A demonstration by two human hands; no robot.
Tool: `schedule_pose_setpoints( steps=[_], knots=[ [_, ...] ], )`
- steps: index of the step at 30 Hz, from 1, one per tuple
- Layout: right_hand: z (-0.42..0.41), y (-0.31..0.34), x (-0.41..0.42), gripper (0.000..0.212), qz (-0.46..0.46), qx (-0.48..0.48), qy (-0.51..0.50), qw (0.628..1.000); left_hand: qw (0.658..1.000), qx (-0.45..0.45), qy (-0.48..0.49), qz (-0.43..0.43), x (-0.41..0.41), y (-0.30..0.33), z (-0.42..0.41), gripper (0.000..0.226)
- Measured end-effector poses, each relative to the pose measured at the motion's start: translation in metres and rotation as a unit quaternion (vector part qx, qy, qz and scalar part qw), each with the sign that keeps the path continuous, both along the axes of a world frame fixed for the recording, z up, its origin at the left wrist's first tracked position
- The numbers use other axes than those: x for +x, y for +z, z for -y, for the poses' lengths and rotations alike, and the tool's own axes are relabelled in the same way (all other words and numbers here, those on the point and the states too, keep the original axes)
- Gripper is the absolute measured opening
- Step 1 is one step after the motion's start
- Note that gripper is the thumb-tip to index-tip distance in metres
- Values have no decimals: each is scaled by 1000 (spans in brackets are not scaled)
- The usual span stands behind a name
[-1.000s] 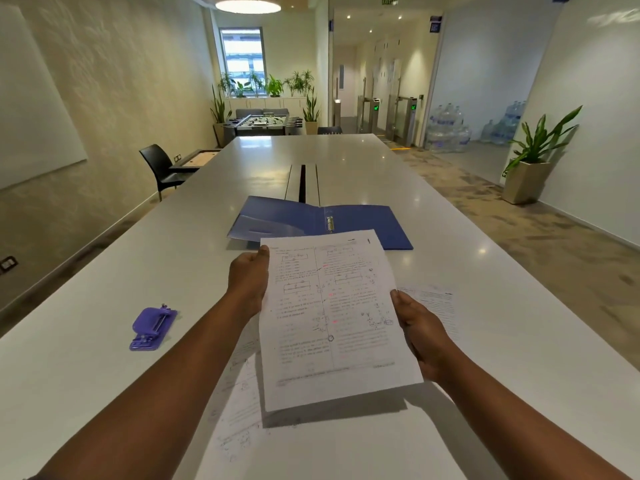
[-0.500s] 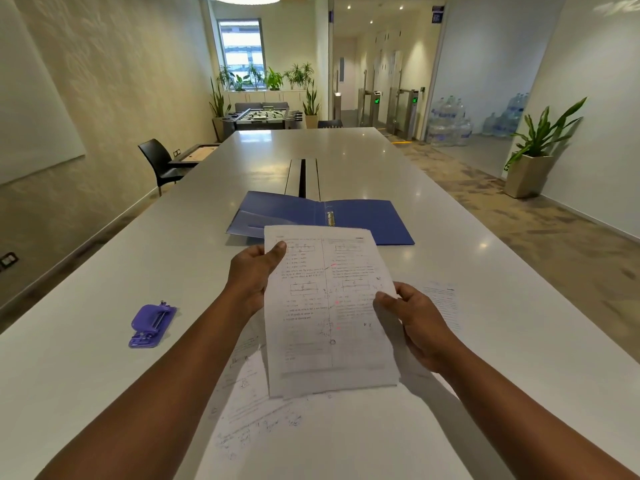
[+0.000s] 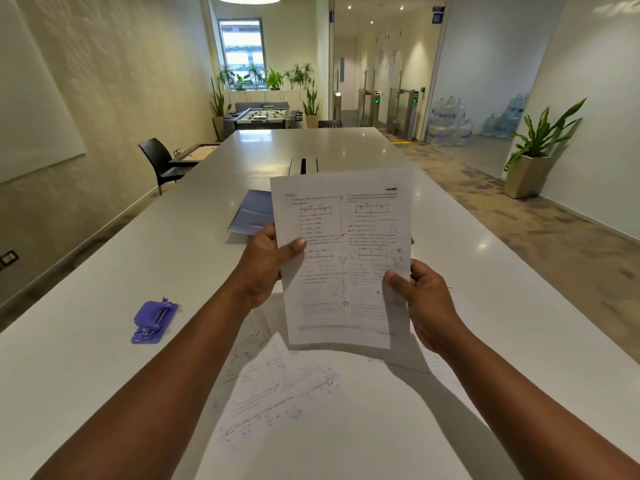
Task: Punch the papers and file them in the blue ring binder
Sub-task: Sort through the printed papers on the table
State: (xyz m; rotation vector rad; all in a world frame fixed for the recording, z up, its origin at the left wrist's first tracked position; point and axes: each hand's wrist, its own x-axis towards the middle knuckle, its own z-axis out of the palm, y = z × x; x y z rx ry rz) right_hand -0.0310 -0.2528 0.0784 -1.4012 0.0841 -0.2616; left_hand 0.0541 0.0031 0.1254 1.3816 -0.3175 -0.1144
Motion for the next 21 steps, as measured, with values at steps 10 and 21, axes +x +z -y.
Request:
schedule_pose_setpoints(
  steps=[10, 21],
  knots=[
    [-2, 3, 1, 30, 6, -50, 19, 999, 998, 9, 24, 62, -2, -4, -2, 24],
    [-6, -14, -1, 32, -58, -88, 38, 994, 998, 56, 19, 17, -6, -38, 0, 26]
  ],
)
